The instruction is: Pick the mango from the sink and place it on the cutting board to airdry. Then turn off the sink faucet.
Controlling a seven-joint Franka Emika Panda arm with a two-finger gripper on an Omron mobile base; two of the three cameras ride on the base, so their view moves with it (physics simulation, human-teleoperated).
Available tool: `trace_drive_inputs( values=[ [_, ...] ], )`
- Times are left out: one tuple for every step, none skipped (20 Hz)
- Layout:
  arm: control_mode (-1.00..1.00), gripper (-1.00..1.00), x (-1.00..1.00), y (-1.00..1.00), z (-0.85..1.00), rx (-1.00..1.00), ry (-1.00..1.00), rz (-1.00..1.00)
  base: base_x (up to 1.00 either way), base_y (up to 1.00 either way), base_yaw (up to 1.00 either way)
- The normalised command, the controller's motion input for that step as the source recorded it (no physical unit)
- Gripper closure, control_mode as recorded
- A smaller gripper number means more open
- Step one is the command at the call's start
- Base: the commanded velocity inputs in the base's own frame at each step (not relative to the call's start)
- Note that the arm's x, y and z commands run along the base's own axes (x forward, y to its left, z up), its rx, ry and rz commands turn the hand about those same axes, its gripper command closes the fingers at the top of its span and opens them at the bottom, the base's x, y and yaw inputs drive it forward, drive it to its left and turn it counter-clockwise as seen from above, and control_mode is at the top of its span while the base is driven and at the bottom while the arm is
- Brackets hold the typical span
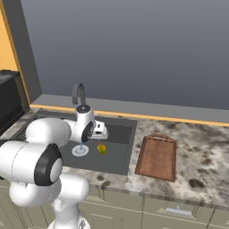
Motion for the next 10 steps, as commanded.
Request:
trace_drive_inputs(
  values=[
    [-1.0,-1.0,0.12,0.0,-0.28,0.0,0.01,0.0,0.0,0.0,0.0],
    [-1.0,-1.0,0.1,0.0,-0.28,0.0,0.0,0.0,0.0,0.0,0.0],
    [-1.0,-1.0,0.09,0.0,-0.27,0.0,0.0,0.0,0.0,0.0,0.0],
    [-1.0,-1.0,0.08,0.0,-0.27,0.0,0.0,0.0,0.0,0.0,0.0],
    [-1.0,-1.0,0.08,0.0,-0.26,0.0,0.0,0.0,0.0,0.0,0.0],
    [-1.0,-1.0,0.1,0.0,-0.26,0.0,0.0,0.0,0.0,0.0,0.0],
    [-1.0,-1.0,0.11,0.0,-0.26,0.0,0.0,0.0,0.0,0.0,0.0],
    [-1.0,-1.0,0.1,0.0,-0.25,0.0,0.0,0.01,0.0,0.0,0.0],
    [-1.0,-1.0,0.08,0.0,-0.23,0.0,0.0,0.02,0.0,0.0,0.0],
    [-1.0,-1.0,0.07,0.0,-0.24,0.0,-0.01,0.03,0.0,0.0,0.0]
  ],
)
